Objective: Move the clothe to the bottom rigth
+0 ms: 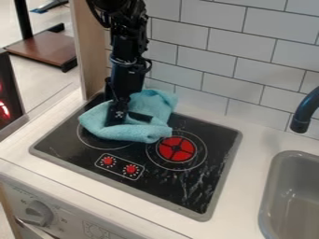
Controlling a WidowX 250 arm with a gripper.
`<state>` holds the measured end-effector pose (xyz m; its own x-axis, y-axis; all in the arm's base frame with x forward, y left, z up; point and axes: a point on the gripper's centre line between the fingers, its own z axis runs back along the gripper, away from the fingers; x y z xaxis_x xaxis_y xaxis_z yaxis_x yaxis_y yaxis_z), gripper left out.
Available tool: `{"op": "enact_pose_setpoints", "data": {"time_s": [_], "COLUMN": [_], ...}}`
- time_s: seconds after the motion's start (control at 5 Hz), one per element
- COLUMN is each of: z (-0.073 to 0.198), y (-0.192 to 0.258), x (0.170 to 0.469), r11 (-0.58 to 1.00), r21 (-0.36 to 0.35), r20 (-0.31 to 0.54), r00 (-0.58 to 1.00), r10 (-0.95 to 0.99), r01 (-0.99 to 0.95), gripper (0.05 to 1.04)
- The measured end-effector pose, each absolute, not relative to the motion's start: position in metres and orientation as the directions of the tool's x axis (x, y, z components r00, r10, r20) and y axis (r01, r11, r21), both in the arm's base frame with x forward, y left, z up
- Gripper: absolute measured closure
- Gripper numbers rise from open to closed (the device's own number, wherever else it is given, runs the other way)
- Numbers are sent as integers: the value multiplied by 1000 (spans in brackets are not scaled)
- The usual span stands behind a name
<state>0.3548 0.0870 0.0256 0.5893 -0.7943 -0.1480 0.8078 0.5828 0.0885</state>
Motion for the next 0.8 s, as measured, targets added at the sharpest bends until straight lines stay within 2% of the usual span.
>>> {"op": "enact_pose_setpoints", "data": {"time_s": [0.4, 0.8], "z": [22, 20], "y": [82, 45], "x": [358, 337], "r11": [564, 505], "r21": [42, 11], "r20": [-88, -45], "r00": [565, 505], "r10": [-820, -862], "r01": [825, 863], "gripper": [85, 85]}}
